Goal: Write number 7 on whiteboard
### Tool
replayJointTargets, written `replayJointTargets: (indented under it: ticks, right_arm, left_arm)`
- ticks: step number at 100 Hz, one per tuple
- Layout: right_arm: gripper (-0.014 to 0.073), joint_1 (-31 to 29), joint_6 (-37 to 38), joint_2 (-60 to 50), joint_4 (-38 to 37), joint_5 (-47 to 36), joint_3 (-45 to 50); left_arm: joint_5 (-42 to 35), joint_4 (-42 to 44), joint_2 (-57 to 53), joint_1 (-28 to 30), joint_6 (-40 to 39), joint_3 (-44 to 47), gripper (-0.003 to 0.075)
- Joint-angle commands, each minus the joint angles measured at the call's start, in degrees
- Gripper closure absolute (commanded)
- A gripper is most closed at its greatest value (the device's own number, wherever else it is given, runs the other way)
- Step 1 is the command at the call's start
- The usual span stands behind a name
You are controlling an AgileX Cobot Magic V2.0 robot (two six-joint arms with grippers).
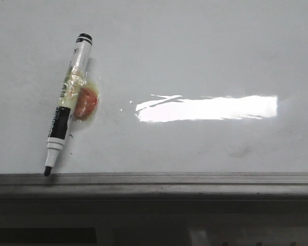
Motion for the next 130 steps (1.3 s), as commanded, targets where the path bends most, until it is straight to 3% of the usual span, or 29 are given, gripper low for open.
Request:
replayJointTargets:
  ticks: [1,12,30,34,50,60,71,83,93,107,117,130]
  right_arm:
    - [0.0644,-0.24,-0.37,-0.95,-3.55,-3.13,0.86]
    - [0.0644,-0.24,-0.37,-0.95,-3.4,-10.23,0.86]
    - [0.0644,-0.24,-0.37,-0.95,-2.91,-24.75,0.86]
    - [0.0644,-0.24,-0.37,-0.95,-2.91,-28.64,0.86]
    - [0.0644,-0.24,-0.37,-0.95,-2.76,-40.53,0.86]
    - [0.0644,-0.24,-0.24,-0.95,-0.23,-42.29,0.86]
    - [0.0644,-0.24,4.86,-0.95,11.33,-37.07,0.17]
    - [0.0644,-0.24,5.23,-0.95,24.94,-27.98,-2.74]
    - [0.0644,-0.24,5.23,-0.82,25.1,-21.5,-6.77]
    - [0.0644,-0.24,4.13,1.94,24.59,-4.2,-14.94]
    - [0.0644,-0.24,1.45,5.73,24.59,7.55,-20.56]
    - [0.0644,-0.24,-3.45,10.37,24.59,15.27,-25.97]
  left_arm:
    - [-4.49,-0.02,-1.65,0.12,-0.67,1.32,0.0741]
    - [-8.15,-9.29,-1.65,0.12,-0.67,1.32,0.0741]
    - [-15.2,-40.71,-1.65,0.12,-0.67,1.32,0.0741]
    - [-15.26,-44.4,-1.65,0.12,-0.67,1.32,0.0741]
    - [-15.15,-49.25,-1.65,0.12,-0.67,1.32,0.0741]
    - [-14.86,-49.25,-1.65,0.12,-0.67,1.32,0.0741]
    - [-14.35,-49.14,-1.65,0.12,-0.67,0.85,0.0741]
    - [-11.68,-47.87,-1.55,0.12,0.82,-1.11,0.0741]
    - [-8.41,-43.45,-0.25,0.12,2.64,-4.16,0.0741]
    - [-1.82,-35.78,4.51,0.12,8.19,-10.56,0.0741]
    - [2.71,-35.23,9.79,0.12,12.01,-14.89,0.0741]
    - [7.77,-35.47,17.85,0.12,14.55,-21.13,0.0741]
